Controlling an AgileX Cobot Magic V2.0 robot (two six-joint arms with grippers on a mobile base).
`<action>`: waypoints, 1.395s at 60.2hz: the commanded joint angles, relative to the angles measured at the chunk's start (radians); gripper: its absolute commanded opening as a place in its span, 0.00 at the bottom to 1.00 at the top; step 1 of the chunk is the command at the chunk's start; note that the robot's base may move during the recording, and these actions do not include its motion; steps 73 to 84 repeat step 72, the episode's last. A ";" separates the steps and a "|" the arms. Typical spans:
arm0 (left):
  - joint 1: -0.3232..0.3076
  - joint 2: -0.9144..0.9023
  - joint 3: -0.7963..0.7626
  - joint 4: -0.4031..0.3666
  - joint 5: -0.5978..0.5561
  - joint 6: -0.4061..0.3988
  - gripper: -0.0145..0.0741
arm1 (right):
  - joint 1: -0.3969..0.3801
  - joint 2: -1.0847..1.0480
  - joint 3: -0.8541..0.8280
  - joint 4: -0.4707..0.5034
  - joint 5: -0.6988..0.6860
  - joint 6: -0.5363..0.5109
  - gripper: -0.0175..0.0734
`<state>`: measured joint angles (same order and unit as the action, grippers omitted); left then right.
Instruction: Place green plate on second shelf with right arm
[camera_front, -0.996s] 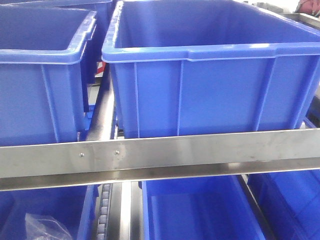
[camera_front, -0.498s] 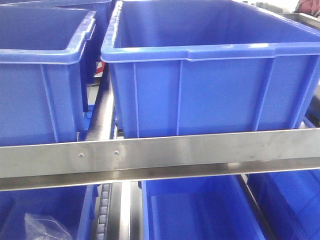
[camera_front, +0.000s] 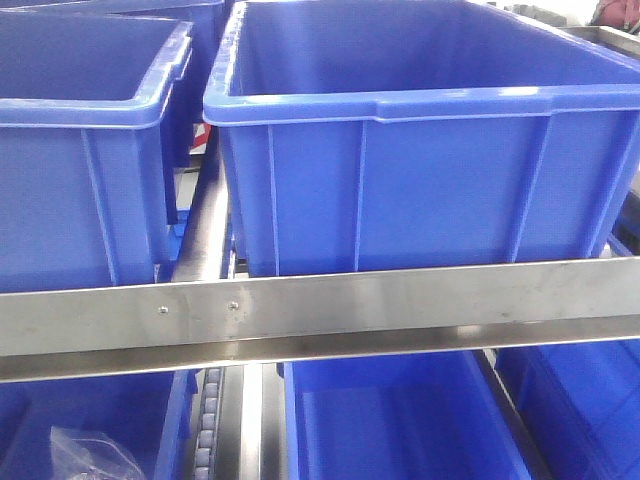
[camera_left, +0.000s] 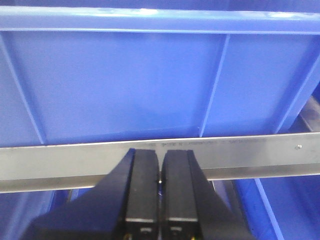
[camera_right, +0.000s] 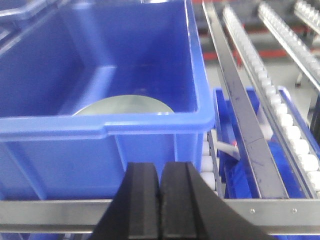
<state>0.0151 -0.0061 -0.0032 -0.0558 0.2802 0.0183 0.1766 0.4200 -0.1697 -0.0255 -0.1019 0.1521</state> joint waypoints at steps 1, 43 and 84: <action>-0.001 -0.021 0.040 -0.002 -0.080 0.000 0.30 | -0.001 -0.078 0.053 -0.012 -0.101 -0.013 0.25; -0.001 -0.021 0.040 -0.002 -0.080 0.000 0.30 | -0.039 -0.449 0.191 -0.015 0.162 -0.012 0.25; -0.001 -0.021 0.040 -0.002 -0.080 0.000 0.30 | -0.039 -0.449 0.191 -0.015 0.162 -0.012 0.25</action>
